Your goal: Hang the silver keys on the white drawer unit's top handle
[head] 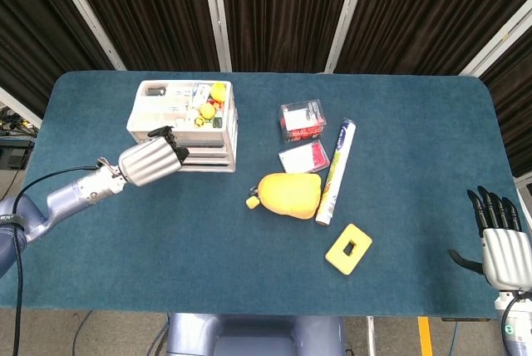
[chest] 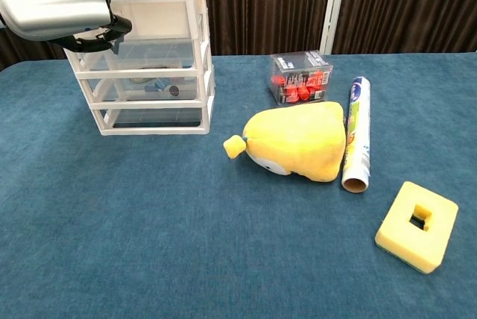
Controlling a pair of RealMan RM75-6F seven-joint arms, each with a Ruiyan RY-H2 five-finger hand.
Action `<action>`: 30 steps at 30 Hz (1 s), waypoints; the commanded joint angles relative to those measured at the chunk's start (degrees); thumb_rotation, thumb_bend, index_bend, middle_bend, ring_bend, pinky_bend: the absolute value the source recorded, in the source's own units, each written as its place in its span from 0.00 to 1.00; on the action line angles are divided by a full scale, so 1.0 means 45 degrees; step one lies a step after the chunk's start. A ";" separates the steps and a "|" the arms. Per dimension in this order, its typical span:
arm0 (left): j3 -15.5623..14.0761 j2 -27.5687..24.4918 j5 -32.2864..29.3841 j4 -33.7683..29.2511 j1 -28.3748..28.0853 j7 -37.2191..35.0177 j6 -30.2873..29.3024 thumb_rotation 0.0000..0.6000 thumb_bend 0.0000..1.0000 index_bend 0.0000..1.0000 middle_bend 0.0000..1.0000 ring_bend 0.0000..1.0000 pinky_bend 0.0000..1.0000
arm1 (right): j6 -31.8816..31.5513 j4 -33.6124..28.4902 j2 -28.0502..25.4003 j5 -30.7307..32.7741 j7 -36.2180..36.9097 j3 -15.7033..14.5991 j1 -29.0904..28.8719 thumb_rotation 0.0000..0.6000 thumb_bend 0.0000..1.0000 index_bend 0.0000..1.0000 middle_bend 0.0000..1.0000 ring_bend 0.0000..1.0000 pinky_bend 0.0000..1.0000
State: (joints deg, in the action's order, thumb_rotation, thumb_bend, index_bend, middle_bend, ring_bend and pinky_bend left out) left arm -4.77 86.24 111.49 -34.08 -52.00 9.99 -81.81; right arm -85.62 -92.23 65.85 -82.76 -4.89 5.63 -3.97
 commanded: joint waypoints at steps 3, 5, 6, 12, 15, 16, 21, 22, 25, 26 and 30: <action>-0.0065 0.0126 -0.0088 0.0223 -0.0006 -0.0077 -0.0080 1.00 0.45 0.67 0.89 0.80 0.71 | -0.0001 -0.0004 0.0004 0.0000 -0.0023 -0.0003 0.0002 1.00 0.00 0.00 0.00 0.00 0.00; -0.0071 0.0183 -0.0140 0.0292 -0.0010 -0.0109 -0.0116 1.00 0.46 0.67 0.89 0.80 0.71 | 0.0005 -0.0018 0.0003 0.0017 -0.0029 -0.0003 0.0006 1.00 0.00 0.00 0.00 0.00 0.00; -0.0071 0.0210 -0.0162 0.0325 -0.0018 -0.0116 -0.0140 1.00 0.46 0.67 0.89 0.80 0.71 | 0.0011 -0.0023 0.0001 0.0026 -0.0034 -0.0003 0.0006 1.00 0.00 0.00 0.00 0.00 0.00; -0.0053 0.0311 -0.0271 0.0546 -0.0067 -0.0084 -0.0316 1.00 0.46 0.67 0.89 0.80 0.71 | 0.0041 -0.0037 -0.0007 0.0057 -0.0066 -0.0004 0.0004 1.00 0.00 0.00 0.00 0.00 0.00; -0.0074 0.0351 -0.0322 0.0681 -0.0092 -0.0095 -0.0345 1.00 0.46 0.67 0.89 0.80 0.71 | 0.0050 -0.0053 -0.0016 0.0043 -0.0069 -0.0014 0.0002 1.00 0.00 0.00 0.00 0.00 0.00; -0.0081 0.0358 -0.0339 0.0703 -0.0093 -0.0110 -0.0336 1.00 0.46 0.67 0.89 0.80 0.71 | 0.0053 -0.0052 -0.0017 0.0040 -0.0073 -0.0016 0.0001 1.00 0.00 0.00 0.00 0.00 0.00; -0.0214 0.0421 -0.0395 0.0841 -0.0077 -0.0199 -0.0233 1.00 0.46 0.67 0.89 0.80 0.71 | 0.0061 -0.0072 -0.0026 0.0064 -0.0058 -0.0009 0.0003 1.00 0.00 0.00 0.00 0.00 0.00; -0.0243 0.0439 -0.0398 0.0871 -0.0067 -0.0211 -0.0237 1.00 0.46 0.67 0.89 0.80 0.71 | 0.0063 -0.0073 -0.0027 0.0067 -0.0061 -0.0007 0.0002 1.00 0.00 0.00 0.00 0.00 0.00; -0.0288 0.0523 -0.0461 0.0950 -0.0026 -0.0245 -0.0210 1.00 0.46 0.67 0.89 0.80 0.71 | 0.0066 -0.0075 -0.0025 0.0062 -0.0068 -0.0009 -0.0001 1.00 0.00 0.00 0.00 0.00 0.00; -0.0297 0.0550 -0.0482 0.0980 -0.0018 -0.0247 -0.0205 1.00 0.46 0.67 0.89 0.80 0.71 | 0.0063 -0.0078 -0.0025 0.0058 -0.0067 -0.0011 0.0001 1.00 0.00 0.00 0.00 0.00 0.00; -0.0352 0.0629 -0.0496 0.1061 -0.0018 -0.0276 -0.0279 1.00 0.45 0.65 0.89 0.80 0.71 | 0.0089 -0.0096 -0.0029 0.0097 -0.0070 -0.0009 0.0003 1.00 0.00 0.00 0.00 0.00 0.00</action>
State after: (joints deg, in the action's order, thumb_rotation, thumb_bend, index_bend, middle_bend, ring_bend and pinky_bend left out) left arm -6.32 89.03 109.26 -29.36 -52.08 8.76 -83.01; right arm -85.23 -92.65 65.72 -82.34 -5.20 5.59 -3.96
